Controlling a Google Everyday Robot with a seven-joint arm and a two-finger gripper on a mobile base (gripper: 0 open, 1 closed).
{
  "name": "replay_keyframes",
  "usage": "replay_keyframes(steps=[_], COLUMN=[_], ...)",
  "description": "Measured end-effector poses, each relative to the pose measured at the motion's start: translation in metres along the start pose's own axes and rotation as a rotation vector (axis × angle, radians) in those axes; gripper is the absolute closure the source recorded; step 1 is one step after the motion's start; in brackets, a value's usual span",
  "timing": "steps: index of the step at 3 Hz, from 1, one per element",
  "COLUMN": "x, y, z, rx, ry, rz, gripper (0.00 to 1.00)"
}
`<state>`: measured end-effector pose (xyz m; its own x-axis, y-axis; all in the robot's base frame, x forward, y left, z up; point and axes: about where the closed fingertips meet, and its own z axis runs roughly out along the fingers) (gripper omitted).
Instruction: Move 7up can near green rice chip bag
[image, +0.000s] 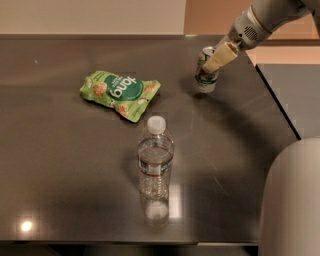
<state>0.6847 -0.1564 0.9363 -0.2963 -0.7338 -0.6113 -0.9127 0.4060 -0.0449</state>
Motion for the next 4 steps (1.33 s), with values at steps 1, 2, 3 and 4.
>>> replay_keyframes(steps=[1,2,3,4], x=[-0.024,-0.040,-0.051,-0.060], y=[0.026,0.054,0.074,0.084], z=[0.008,0.024,0.041,0.054], rx=[-0.062,-0.127,-0.174,-0.200], ry=[-0.007,0.002,0.015,0.026], rz=[-0.066,-0.125,-0.171,-0.201], gripper=[1.00,1.00,1.00,1.00])
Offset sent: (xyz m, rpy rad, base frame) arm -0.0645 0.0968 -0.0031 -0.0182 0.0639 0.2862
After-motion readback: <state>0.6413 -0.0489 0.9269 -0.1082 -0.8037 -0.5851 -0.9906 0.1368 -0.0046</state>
